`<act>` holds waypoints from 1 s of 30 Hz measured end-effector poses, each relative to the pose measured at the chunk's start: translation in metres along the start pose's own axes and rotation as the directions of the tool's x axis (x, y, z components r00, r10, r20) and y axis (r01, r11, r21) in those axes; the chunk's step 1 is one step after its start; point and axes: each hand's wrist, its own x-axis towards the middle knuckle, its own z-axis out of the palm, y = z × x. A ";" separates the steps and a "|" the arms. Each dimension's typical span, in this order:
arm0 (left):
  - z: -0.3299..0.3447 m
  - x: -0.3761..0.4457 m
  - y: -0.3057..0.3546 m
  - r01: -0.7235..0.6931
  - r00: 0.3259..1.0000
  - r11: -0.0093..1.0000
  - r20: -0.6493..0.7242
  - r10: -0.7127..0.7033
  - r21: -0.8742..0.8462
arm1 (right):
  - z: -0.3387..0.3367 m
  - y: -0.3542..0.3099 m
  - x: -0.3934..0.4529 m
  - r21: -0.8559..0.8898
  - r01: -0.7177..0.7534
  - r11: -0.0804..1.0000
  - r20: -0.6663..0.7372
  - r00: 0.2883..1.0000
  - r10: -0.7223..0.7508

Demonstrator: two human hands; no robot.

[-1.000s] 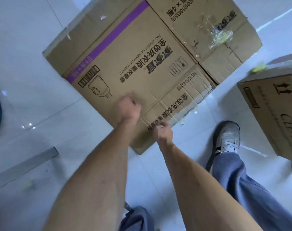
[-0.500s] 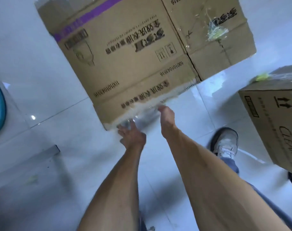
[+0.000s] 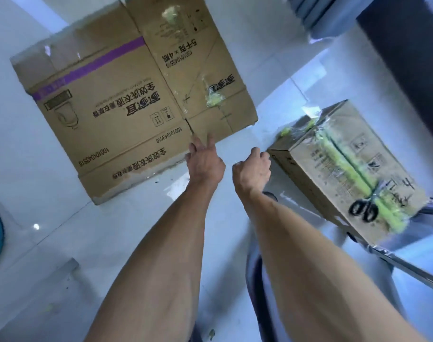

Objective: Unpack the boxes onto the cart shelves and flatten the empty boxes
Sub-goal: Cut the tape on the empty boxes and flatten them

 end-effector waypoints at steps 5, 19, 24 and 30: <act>-0.018 -0.008 0.122 -0.175 0.982 0.984 -0.066 0.174 -0.014 | -0.086 0.060 0.051 0.043 -0.003 0.999 -0.169 0.986 0.011; 0.036 -0.037 0.334 -0.347 0.902 0.931 0.233 0.364 -0.111 | -0.156 0.243 0.127 0.400 -0.755 0.519 -0.013 0.562 0.827; 0.073 -0.062 0.333 -0.362 0.869 0.932 0.351 0.348 -0.027 | -0.141 0.263 0.117 0.296 -0.721 0.626 -0.010 0.654 0.757; 0.086 -0.069 0.319 -0.272 0.844 0.962 0.477 0.246 -0.015 | -0.143 0.268 0.103 0.343 -0.748 0.569 0.142 0.640 0.755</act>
